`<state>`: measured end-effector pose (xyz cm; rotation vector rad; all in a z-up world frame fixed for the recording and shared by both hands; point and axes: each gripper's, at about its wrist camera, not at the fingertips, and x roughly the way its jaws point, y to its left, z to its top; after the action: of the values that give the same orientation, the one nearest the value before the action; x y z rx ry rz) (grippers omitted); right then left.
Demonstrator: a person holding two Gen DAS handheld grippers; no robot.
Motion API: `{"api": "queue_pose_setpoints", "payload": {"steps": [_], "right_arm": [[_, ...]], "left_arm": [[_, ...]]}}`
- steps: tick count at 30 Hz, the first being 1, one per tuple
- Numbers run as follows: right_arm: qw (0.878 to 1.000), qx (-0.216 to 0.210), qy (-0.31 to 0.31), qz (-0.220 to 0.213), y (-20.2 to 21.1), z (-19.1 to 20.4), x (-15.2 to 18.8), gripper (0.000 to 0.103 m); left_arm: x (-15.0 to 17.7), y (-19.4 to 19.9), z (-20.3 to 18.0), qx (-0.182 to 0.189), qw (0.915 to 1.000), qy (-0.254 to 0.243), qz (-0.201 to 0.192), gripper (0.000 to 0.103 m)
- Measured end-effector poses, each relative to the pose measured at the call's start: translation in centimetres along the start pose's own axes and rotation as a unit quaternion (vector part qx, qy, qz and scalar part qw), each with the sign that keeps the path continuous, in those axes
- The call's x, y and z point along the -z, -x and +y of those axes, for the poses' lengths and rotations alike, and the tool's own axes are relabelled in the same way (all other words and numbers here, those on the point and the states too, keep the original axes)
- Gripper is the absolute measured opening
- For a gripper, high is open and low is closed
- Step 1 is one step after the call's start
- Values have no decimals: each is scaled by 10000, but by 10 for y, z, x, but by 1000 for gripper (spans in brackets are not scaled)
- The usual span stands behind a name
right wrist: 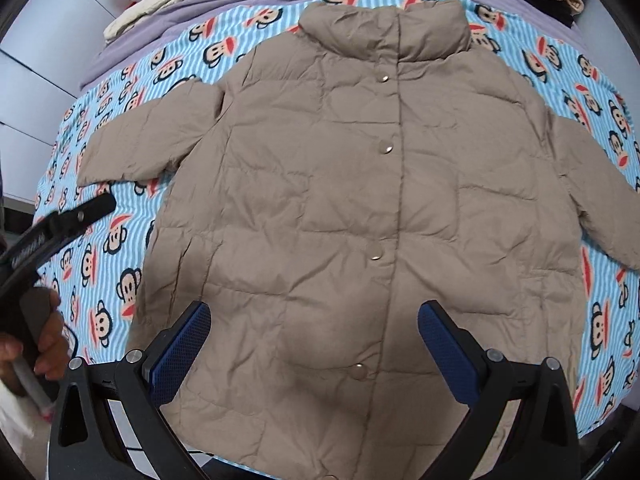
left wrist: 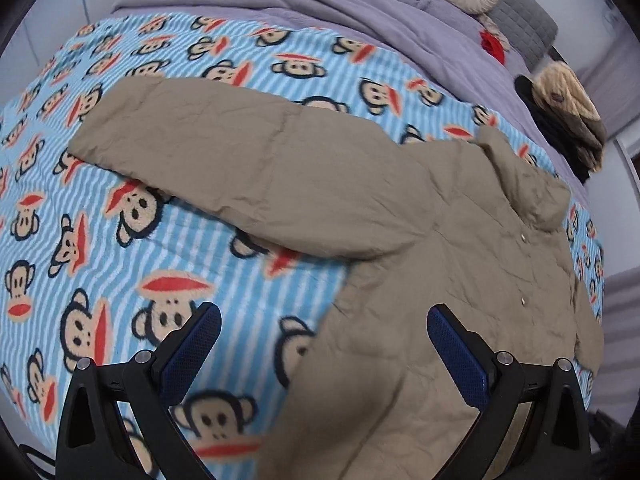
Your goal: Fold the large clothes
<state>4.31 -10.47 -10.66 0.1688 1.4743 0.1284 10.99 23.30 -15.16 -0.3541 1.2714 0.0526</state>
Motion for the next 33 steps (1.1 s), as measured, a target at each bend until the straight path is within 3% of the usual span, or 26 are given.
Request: {"api": "queue_pose_setpoints", "payload": {"steps": [7, 10, 12, 14, 15, 16, 18, 22, 26, 28, 30, 31, 33], "right_arm": [[9993, 272, -18, 239, -35, 22, -9, 103], [9992, 331, 11, 226, -45, 29, -14, 103], [9992, 346, 29, 186, -52, 35, -21, 103], [9992, 364, 54, 144, -59, 41, -30, 103], [9992, 368, 67, 121, -63, 45, -36, 103], [9993, 363, 81, 89, -67, 49, -43, 103], [9994, 314, 133, -29, -72, 59, -58, 103], [9988, 118, 298, -373, -78, 82, -90, 103], [9966, -213, 281, -738, -83, 98, -120, 102], [9953, -508, 210, -796, -90, 104, -132, 89], [9931, -937, 120, -702, -106, 109, -141, 40], [9912, -1183, 49, -587, -117, 111, -145, 32], [9888, -1455, -67, -337, -142, 114, -150, 26]], "left_arm": [[-62, -81, 104, 440, 9903, 1317, -44, 103], [-87, -93, 129, 759, 9797, 1834, -274, 103], [-103, -91, 135, 756, 9764, 1955, -516, 103], [-119, -90, 138, 516, 9762, 1977, -728, 93], [-128, -91, 141, 416, 9762, 1991, -757, 72], [-134, -93, 145, 363, 9765, 1989, -741, 40], [-140, -96, 153, 672, 9737, 2041, -754, 8], [-141, -78, 152, 799, 9723, 1964, -986, 6], [-141, -33, 127, 889, 9772, 1305, -1421, 6], [-141, -8, 109, 957, 9775, 916, -1644, 6], [-140, 15, 88, 1098, 9757, 548, -1816, 6], [-139, 25, 78, 1195, 9743, 387, -1870, 6], [-135, 42, 52, 1377, 9713, 22, -1937, 6]]}}
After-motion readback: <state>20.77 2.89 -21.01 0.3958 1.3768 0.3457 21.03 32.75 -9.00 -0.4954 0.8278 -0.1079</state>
